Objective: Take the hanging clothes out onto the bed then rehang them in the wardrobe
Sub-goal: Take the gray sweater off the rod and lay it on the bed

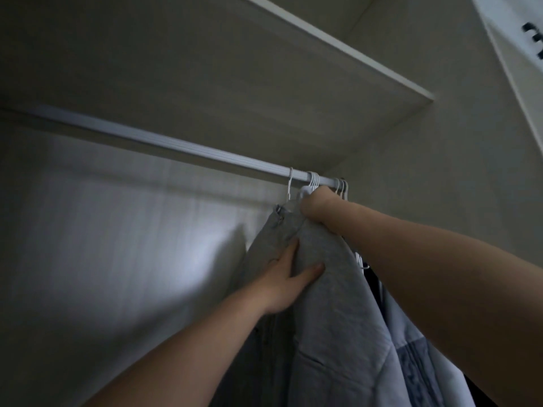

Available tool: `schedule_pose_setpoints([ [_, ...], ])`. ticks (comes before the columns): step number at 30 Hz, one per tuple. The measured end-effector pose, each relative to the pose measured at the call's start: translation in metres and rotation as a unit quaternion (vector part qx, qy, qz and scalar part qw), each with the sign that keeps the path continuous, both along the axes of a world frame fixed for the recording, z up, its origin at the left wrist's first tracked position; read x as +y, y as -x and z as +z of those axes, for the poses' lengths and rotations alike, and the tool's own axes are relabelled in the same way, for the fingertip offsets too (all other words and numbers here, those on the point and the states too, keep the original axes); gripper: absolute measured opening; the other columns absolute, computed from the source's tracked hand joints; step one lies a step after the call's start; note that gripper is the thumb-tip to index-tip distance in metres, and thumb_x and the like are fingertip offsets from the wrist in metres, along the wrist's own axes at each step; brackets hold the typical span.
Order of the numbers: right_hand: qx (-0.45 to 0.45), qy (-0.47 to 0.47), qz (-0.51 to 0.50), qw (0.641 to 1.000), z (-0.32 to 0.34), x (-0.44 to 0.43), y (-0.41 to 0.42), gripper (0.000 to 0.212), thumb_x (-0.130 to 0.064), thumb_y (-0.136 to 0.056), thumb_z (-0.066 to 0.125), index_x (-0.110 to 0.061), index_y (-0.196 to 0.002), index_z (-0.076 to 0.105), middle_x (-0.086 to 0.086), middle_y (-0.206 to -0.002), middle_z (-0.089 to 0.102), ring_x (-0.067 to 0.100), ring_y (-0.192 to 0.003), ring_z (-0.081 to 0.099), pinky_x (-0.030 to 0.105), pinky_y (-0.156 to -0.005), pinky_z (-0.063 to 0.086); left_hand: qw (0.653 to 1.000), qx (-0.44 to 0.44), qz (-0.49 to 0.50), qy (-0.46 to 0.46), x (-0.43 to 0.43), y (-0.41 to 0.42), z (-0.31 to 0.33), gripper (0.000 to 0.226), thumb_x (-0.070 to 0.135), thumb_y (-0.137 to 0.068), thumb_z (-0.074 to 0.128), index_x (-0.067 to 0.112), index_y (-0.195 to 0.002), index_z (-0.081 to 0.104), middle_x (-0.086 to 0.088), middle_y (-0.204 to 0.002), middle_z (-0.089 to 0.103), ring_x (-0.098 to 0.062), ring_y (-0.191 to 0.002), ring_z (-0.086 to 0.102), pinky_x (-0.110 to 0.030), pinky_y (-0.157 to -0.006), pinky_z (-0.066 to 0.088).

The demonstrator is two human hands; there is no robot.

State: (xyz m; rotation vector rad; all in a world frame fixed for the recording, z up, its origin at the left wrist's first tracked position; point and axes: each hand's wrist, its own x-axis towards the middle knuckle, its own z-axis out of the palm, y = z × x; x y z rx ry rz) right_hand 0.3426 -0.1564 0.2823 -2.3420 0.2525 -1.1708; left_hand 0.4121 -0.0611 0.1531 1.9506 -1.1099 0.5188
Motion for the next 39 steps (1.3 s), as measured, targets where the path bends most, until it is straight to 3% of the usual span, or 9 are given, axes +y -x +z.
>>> schedule_pose_setpoints([
  [2, -0.031, 0.027, -0.009, 0.999, -0.005, 0.002, 0.000, 0.023, -0.024, -0.100, 0.041, -0.011, -0.105, 0.058, 0.021, -0.129, 0.054, 0.039, -0.121, 0.052, 0.037, -0.095, 0.043, 1.000, -0.008, 0.004, -0.006, 0.003, -0.003, -0.003, 0.113, 0.089, -0.063, 0.042, 0.039, -0.157, 0.005, 0.004, -0.164, 0.019, -0.021, -0.148, 0.025, -0.043, -0.121, 0.023],
  [4, -0.054, 0.048, -0.024, 0.997, -0.006, 0.002, -0.001, 0.027, -0.032, -0.100, 0.039, -0.013, -0.082, 0.048, 0.022, -0.126, 0.055, 0.040, -0.118, 0.052, 0.038, -0.093, 0.042, 0.999, -0.027, 0.020, -0.016, 0.005, -0.006, -0.005, 0.112, 0.090, -0.064, 0.039, 0.041, -0.157, 0.001, 0.007, -0.166, 0.012, -0.023, -0.150, 0.017, -0.045, -0.122, 0.020],
  [8, -0.102, 0.073, -0.046, 0.991, 0.000, 0.002, 0.004, 0.039, -0.034, -0.099, 0.038, -0.002, -0.112, 0.056, 0.024, -0.121, 0.059, 0.040, -0.113, 0.056, 0.038, -0.085, 0.043, 0.996, -0.068, 0.052, -0.005, 0.007, -0.018, -0.004, 0.098, 0.082, -0.077, 0.041, 0.044, -0.155, -0.004, 0.010, -0.166, -0.001, -0.028, -0.152, 0.004, -0.045, -0.123, 0.012],
  [11, -0.126, 0.097, -0.076, 0.984, 0.007, -0.006, 0.015, 0.042, -0.035, -0.095, 0.039, -0.004, -0.115, 0.059, 0.022, -0.119, 0.061, 0.039, -0.111, 0.057, 0.039, -0.086, 0.045, 0.986, -0.139, 0.079, 0.057, 0.009, -0.022, -0.002, 0.088, 0.073, -0.087, 0.044, 0.040, -0.156, 0.002, 0.008, -0.166, -0.002, -0.027, -0.152, 0.003, -0.044, -0.123, 0.009],
  [16, -0.161, 0.244, -0.159, 0.943, -0.008, -0.037, 0.053, 0.019, -0.039, -0.095, 0.043, -0.022, -0.091, 0.052, 0.015, -0.106, 0.064, 0.038, -0.098, 0.060, 0.035, -0.070, 0.037, 0.928, -0.236, 0.198, 0.209, 0.006, -0.010, 0.008, 0.074, 0.056, -0.095, 0.043, 0.028, -0.157, 0.014, -0.004, -0.166, 0.011, -0.030, -0.150, 0.014, -0.047, -0.119, 0.018],
  [20, -0.189, 0.303, -0.222, 0.908, -0.020, -0.074, 0.111, 0.027, -0.046, -0.095, 0.041, -0.022, -0.083, 0.043, 0.014, -0.097, 0.065, 0.039, -0.090, 0.060, 0.036, -0.064, 0.035, 0.907, -0.252, 0.217, 0.260, -0.012, 0.017, 0.024, 0.074, 0.051, -0.095, 0.048, 0.019, -0.156, 0.022, -0.009, -0.163, 0.018, -0.032, -0.149, 0.017, -0.048, -0.119, 0.017],
  [27, -0.211, 0.346, -0.317, 0.857, -0.030, -0.146, 0.237, 0.034, -0.052, -0.097, 0.037, -0.022, -0.083, 0.042, 0.015, -0.088, 0.065, 0.039, -0.079, 0.061, 0.037, -0.058, 0.039, 0.900, -0.255, 0.161, 0.315, -0.087, 0.103, 0.044, 0.076, 0.052, -0.090, 0.039, 0.010, -0.152, 0.032, -0.014, -0.159, 0.029, -0.035, -0.146, 0.025, -0.050, -0.118, 0.018],
  [32, -0.219, 0.333, -0.389, 0.830, -0.042, -0.201, 0.346, 0.035, -0.054, -0.097, 0.037, -0.024, -0.079, 0.038, 0.014, -0.083, 0.064, 0.035, -0.069, 0.055, 0.035, -0.058, 0.031, 0.907, -0.258, 0.088, 0.322, -0.165, 0.196, 0.039, 0.071, 0.051, -0.092, 0.040, 0.010, -0.149, 0.034, -0.014, -0.155, 0.036, -0.035, -0.144, 0.029, -0.055, -0.117, 0.022],
  [39, -0.177, 0.345, -0.501, 0.774, -0.062, -0.268, 0.529, 0.037, -0.056, -0.096, 0.036, -0.023, -0.079, 0.036, 0.015, -0.083, 0.066, 0.040, -0.073, 0.060, 0.035, -0.058, 0.028, 0.914, -0.240, -0.031, 0.326, -0.273, 0.355, 0.020, 0.066, 0.054, -0.094, 0.036, 0.014, -0.146, 0.036, -0.007, -0.151, 0.041, -0.033, -0.143, 0.029, -0.055, -0.118, 0.018],
])
